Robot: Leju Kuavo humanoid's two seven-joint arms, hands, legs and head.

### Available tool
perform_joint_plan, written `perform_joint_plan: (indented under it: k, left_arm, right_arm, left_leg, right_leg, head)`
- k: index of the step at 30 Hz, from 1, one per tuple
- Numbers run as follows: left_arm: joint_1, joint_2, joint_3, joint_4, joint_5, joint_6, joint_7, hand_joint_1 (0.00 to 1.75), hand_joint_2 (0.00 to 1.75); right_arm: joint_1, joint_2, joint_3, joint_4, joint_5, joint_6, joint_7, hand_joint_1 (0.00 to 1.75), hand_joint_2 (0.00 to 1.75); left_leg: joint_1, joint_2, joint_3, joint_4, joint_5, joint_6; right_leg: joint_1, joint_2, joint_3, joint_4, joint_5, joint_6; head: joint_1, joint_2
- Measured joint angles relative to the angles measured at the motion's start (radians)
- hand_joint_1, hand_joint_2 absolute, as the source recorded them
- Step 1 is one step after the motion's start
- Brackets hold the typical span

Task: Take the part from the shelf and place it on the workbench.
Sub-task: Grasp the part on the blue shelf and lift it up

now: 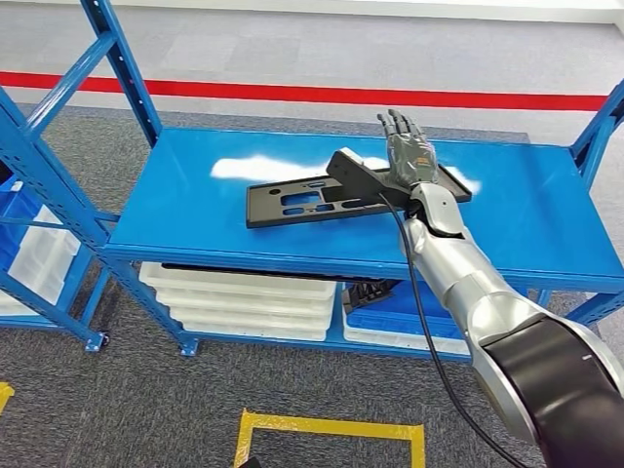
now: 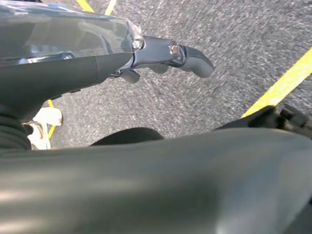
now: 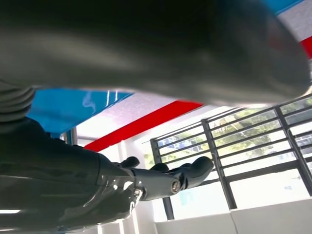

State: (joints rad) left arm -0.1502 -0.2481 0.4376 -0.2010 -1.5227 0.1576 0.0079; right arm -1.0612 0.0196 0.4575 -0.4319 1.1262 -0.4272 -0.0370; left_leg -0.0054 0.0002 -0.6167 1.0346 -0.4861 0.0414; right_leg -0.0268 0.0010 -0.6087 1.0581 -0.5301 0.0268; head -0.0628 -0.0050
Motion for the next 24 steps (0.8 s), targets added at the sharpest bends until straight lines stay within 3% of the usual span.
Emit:
perform_joint_plan:
  k: [2,4,5,6,7,9,10,12,14,16,20,21,22,24]
  left_arm:
    - [-0.001,-0.001,0.000,0.000,0.000,0.000,0.000,0.00,0.00]
    - [0.000,-0.001,0.000,0.000,0.000,0.000,0.000,0.00,0.00]
    - [0.000,-0.002,0.000,0.000,0.000,0.000,0.000,0.00,0.00]
    - [0.001,-0.002,0.000,0.000,0.000,0.000,0.000,0.00,0.00]
    - [0.001,-0.002,0.000,0.000,0.000,0.000,0.000,0.00,0.00]
    - [0.000,-0.002,0.000,0.000,0.000,0.000,-0.001,0.00,0.00]
    - [0.000,-0.002,0.000,0.000,0.000,0.000,-0.001,0.00,0.00]
    - [0.000,-0.002,0.000,0.000,0.000,0.000,-0.001,0.00,0.00]
    - [0.001,-0.002,0.000,0.000,0.000,0.000,-0.001,0.00,0.00]
    - [0.000,-0.002,0.000,0.000,0.000,0.000,-0.001,0.00,0.00]
    - [0.000,-0.002,0.000,0.000,0.000,0.000,-0.001,0.00,0.00]
    - [0.001,-0.002,0.000,0.000,0.000,-0.001,-0.001,0.00,0.00]
    - [0.001,-0.002,0.000,0.000,0.000,-0.001,-0.001,0.00,0.00]
    - [0.000,-0.002,0.000,0.000,0.000,-0.001,-0.001,0.00,0.00]
  right_arm:
    - [-0.002,-0.001,0.000,0.000,0.000,0.000,0.000,0.00,0.00]
    - [-0.001,-0.001,0.000,0.002,0.000,0.000,0.000,0.00,0.00]
    - [0.002,-0.001,0.000,0.003,0.000,0.001,0.000,0.00,0.00]
    - [0.005,-0.002,0.000,0.004,0.000,0.001,0.000,0.00,0.00]
    - [0.006,-0.002,0.000,0.004,0.000,0.001,0.000,0.00,0.00]
    - [0.004,-0.002,0.000,0.005,0.000,0.000,0.000,0.00,0.00]
    - [0.003,-0.002,0.000,0.005,0.000,0.000,0.000,0.00,0.00]
    - [0.003,-0.002,0.000,0.006,0.000,0.001,0.000,0.00,0.00]
    - [0.004,-0.002,0.000,0.006,0.000,0.001,0.000,0.00,0.00]
    - [0.002,-0.002,0.000,0.006,0.001,0.000,0.000,0.00,0.00]
    - [0.003,-0.002,0.000,0.007,0.001,0.001,0.000,0.00,0.00]
    - [0.004,-0.001,0.000,0.007,0.001,0.001,0.000,0.00,0.00]
    - [0.004,-0.001,0.000,0.007,0.001,0.001,0.000,0.00,0.00]
    - [0.002,0.001,0.000,0.007,0.001,0.001,0.000,0.00,0.00]
  left_leg:
    - [0.005,0.003,0.006,-0.013,0.004,0.004]
    - [0.004,0.003,0.007,-0.014,0.004,0.006]
    - [0.004,0.003,0.007,-0.013,0.004,0.006]
    - [0.004,0.003,0.007,-0.013,0.004,0.006]
    - [0.004,0.003,0.008,-0.011,0.003,0.005]
    - [0.004,0.002,0.007,-0.005,-0.001,-0.001]
    - [0.003,0.002,0.005,0.001,-0.005,-0.005]
    - [0.000,0.001,0.001,0.008,-0.008,-0.012]
    - [0.001,0.001,-0.001,0.010,-0.009,-0.016]
    - [0.003,0.001,-0.011,0.037,-0.033,-0.025]
    - [0.011,0.001,-0.108,0.253,-0.133,-0.045]
    - [0.011,0.001,-0.120,0.277,-0.132,-0.045]
    - [0.011,0.001,-0.115,0.263,-0.113,-0.041]
    - [0.007,0.000,-0.064,0.146,-0.043,-0.027]
  right_leg:
    - [0.001,0.000,-0.028,0.068,-0.045,0.003]
    - [0.002,0.000,-0.083,0.188,-0.101,0.004]
    - [0.002,0.000,-0.105,0.233,-0.112,0.005]
    - [0.002,0.000,-0.112,0.245,-0.104,0.007]
    - [0.002,0.000,-0.102,0.220,-0.079,0.008]
    - [0.001,-0.001,-0.046,0.097,-0.013,0.010]
    - [0.001,-0.001,-0.023,0.043,0.007,0.009]
    - [0.003,0.001,-0.004,-0.001,0.013,0.001]
    - [0.004,0.002,-0.004,-0.003,0.015,-0.008]
    - [0.000,0.001,-0.003,-0.004,0.018,-0.017]
    - [-0.002,-0.001,-0.002,-0.005,0.017,-0.022]
    - [-0.001,-0.001,-0.002,-0.005,0.017,-0.023]
    - [0.000,0.000,-0.001,-0.005,0.016,-0.023]
    - [0.001,0.001,0.002,-0.005,0.015,-0.023]
  head:
    - [0.000,0.000]
    - [0.001,0.000]
    - [0.001,0.000]
    - [0.001,0.000]
    - [0.001,0.000]
    - [0.001,0.000]
    - [0.000,0.000]
    - [0.000,0.000]
    - [0.000,0.000]
    - [0.000,0.000]
    - [-0.001,0.000]
    - [-0.001,0.000]
    - [-0.001,0.000]
    - [0.000,0.000]
